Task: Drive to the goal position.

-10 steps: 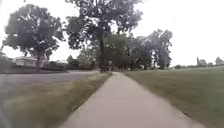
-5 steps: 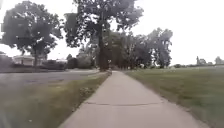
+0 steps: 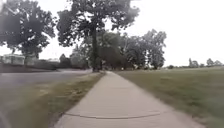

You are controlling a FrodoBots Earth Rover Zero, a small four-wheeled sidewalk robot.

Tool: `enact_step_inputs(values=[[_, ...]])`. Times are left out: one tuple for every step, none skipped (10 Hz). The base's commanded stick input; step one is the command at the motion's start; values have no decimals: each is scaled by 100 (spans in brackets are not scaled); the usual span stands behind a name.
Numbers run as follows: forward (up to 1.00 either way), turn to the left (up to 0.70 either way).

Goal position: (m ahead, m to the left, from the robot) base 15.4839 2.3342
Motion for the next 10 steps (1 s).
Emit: enact_step_inputs(values=[[100,0],[100,0],[100,0],[100,0],[100,0],[100,0],[100,0],[100,0],[100,0],[100,0]])
